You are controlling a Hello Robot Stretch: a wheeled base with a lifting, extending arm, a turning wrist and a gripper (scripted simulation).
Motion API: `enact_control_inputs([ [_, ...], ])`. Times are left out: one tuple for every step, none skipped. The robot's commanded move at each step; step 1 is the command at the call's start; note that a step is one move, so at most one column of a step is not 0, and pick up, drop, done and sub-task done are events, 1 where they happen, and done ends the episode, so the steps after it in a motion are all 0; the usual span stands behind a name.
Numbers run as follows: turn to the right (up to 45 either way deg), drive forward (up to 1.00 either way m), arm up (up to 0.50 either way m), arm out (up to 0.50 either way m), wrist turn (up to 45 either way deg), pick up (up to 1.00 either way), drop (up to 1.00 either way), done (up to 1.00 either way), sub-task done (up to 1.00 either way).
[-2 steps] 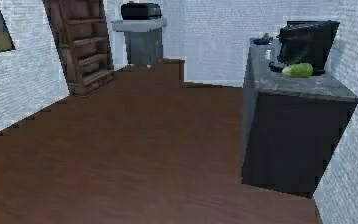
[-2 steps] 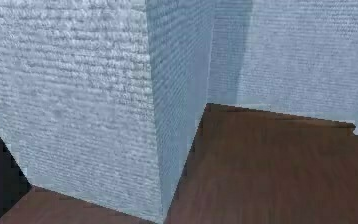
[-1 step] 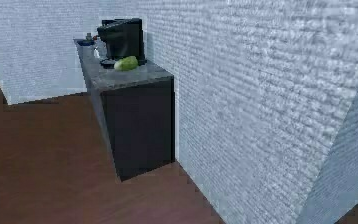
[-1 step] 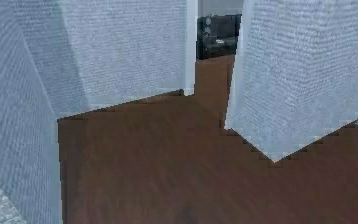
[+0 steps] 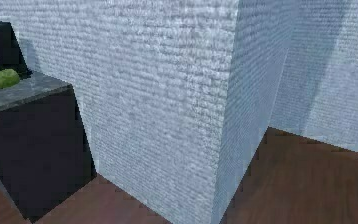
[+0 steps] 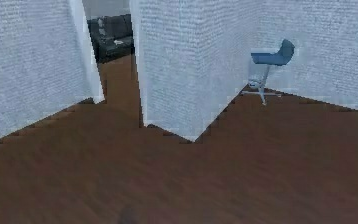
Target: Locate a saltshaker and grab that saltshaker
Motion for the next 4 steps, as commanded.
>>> enact_control_inputs([
  [0.0,0.2,0.0,0.0,0.0,0.0,0.0,0.0,0.0],
  [-45.0,0.0,0.0,0.0,0.0,0.0,0.0,0.0,0.0],
  [-42.0,0.0,0.0,0.0,0.0,0.0,0.0,0.0,0.0],
  [0.0,1.0,0.0,0.0,0.0,0.0,0.0,0.0,0.0],
])
